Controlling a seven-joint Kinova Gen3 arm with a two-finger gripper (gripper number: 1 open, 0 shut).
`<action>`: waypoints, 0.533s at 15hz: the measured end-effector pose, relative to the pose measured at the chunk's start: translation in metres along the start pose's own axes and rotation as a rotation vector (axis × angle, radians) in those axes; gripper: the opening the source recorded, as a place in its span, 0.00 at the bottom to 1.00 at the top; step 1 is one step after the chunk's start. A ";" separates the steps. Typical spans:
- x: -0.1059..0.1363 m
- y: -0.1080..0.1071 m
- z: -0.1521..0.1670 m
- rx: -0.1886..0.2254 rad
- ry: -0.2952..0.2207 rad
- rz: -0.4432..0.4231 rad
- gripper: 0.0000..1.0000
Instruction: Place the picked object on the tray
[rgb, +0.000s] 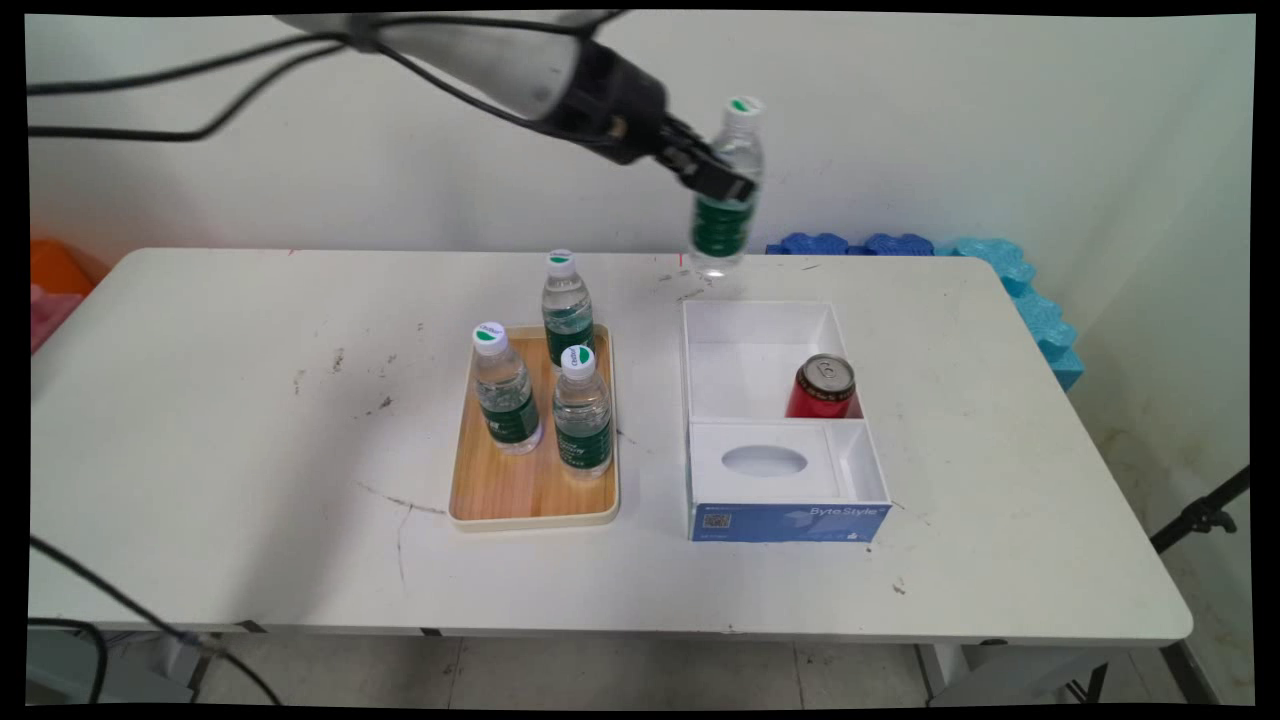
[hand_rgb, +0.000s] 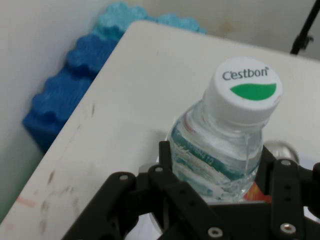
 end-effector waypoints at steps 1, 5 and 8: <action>-0.005 -0.005 -0.015 0.000 -0.017 0.015 0.00; -0.024 -0.021 -0.061 0.004 -0.074 0.074 0.00; -0.035 -0.028 -0.081 0.014 -0.106 0.110 0.00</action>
